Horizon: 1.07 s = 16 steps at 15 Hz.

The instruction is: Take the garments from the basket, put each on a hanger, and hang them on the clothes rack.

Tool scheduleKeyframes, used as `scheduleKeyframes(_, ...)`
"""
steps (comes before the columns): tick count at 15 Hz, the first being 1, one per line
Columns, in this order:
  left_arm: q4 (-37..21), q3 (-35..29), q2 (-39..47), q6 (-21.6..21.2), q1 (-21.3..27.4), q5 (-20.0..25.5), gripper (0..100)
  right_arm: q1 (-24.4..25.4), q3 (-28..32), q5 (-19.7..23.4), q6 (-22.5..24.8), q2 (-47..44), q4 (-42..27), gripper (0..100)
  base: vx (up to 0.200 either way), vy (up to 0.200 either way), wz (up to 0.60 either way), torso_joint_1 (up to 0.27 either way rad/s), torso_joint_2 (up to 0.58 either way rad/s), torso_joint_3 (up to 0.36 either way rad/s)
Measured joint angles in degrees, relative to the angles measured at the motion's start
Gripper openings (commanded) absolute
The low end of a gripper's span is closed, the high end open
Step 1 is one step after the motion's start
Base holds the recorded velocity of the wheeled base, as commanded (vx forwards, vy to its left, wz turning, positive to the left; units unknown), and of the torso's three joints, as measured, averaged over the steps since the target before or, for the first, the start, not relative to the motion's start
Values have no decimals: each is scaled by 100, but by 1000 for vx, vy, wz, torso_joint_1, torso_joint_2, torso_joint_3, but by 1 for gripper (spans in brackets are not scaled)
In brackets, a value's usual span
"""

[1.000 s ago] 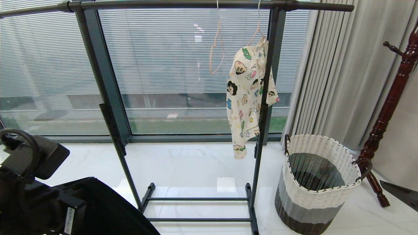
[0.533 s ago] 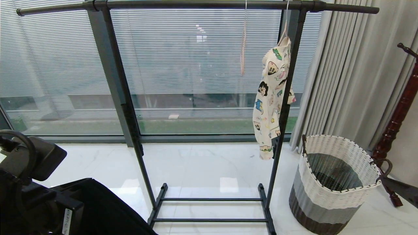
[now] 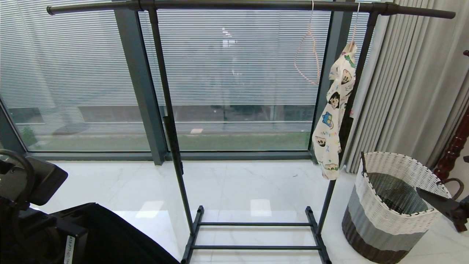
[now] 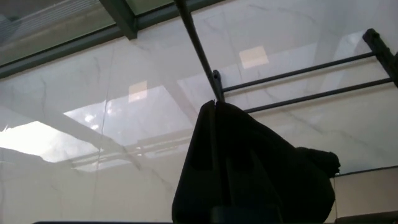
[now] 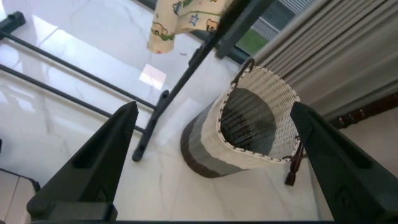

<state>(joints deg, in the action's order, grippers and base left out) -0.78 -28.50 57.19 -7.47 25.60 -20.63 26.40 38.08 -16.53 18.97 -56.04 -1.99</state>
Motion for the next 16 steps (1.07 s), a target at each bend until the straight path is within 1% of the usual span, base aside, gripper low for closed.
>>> scheduleKeyframes(7, 23, 185, -208, -16, -2, -12, 0, -458, 28, 4, -22, -162, 57, 100, 0, 0, 0, 0, 0, 0)
scheduleKeyframes(10, 27, 188, -234, -238, 0, -9, 0, -555, 72, -7, -283, -219, 201, 100, 0, 0, 0, 0, 0, 0)
scheduleKeyframes(12, 29, 183, -250, -282, -2, -11, 0, -577, 128, -7, -327, -280, 215, 100, 0, 0, 0, 0, 0, 0)
scheduleKeyframes(16, 35, 174, -267, -282, -5, -11, 0, -583, 212, -5, -334, -427, 410, 100, 0, 0, 0, 52, -232, -234)
